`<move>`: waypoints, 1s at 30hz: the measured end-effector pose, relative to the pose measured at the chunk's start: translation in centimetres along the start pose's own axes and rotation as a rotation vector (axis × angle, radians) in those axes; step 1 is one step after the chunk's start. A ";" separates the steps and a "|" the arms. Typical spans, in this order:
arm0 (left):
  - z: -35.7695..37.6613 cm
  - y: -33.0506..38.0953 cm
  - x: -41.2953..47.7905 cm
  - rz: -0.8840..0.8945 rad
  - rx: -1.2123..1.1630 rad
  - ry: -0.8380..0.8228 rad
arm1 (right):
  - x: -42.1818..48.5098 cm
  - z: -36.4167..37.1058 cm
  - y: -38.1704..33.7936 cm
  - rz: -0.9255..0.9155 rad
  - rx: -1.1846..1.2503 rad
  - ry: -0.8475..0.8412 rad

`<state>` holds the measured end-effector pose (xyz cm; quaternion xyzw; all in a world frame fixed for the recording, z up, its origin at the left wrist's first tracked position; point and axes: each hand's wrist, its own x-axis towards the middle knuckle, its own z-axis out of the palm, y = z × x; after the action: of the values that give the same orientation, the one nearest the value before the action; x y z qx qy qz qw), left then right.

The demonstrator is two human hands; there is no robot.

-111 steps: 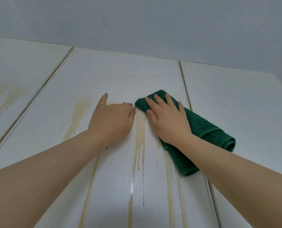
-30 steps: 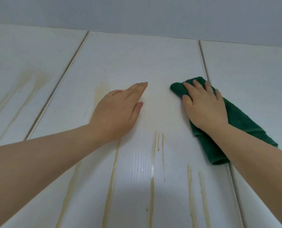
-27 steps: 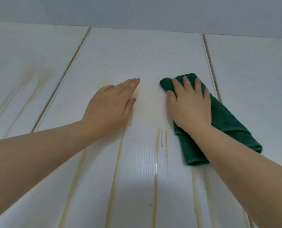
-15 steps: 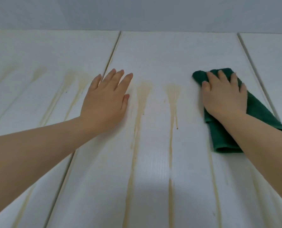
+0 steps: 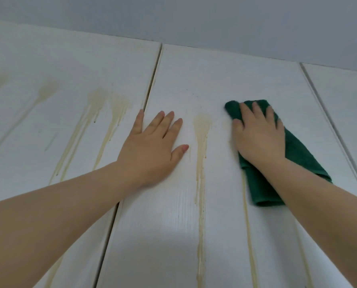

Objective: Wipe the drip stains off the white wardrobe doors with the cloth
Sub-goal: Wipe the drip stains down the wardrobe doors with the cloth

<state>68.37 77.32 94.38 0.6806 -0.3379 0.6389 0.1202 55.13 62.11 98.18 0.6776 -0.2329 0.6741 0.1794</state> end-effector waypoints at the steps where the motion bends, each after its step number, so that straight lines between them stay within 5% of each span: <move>1: 0.1 0.1 0.0 -0.008 -0.002 0.000 | -1.1 0.2 -1.1 -0.166 -0.011 -0.017; 3: 0.0 0.0 0.1 -0.009 -0.011 0.011 | -2.3 -0.3 -1.5 -0.463 -0.016 -0.069; 5: -0.1 -0.2 0.0 0.013 -0.005 0.024 | -0.8 -1.1 0.5 -0.558 -0.037 -0.116; 9: -0.4 -1.4 0.1 0.056 0.013 0.021 | 3.1 -1.0 2.3 -0.159 -0.028 -0.017; 11: -0.7 -1.6 0.1 0.076 0.029 0.007 | 1.8 -0.5 0.2 -0.115 -0.009 -0.010; 16: -0.4 -1.5 -0.3 0.040 0.088 0.041 | -1.7 -1.0 -1.4 -0.687 -0.040 -0.128; 22: -0.4 -1.3 -0.6 0.006 0.082 0.040 | 2.4 -0.1 -2.4 -0.119 0.023 -0.002; 27: -0.1 -1.2 -0.9 -0.112 0.070 0.098 | -0.4 -0.5 -3.6 -0.581 -0.032 -0.081; 30: -0.4 -1.1 -0.9 -0.110 0.055 0.065 | 3.4 -0.5 -1.9 -0.338 -0.019 -0.043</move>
<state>68.77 78.59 93.89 0.6801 -0.2784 0.6620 0.1473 55.67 63.73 101.69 0.7197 -0.1256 0.6174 0.2916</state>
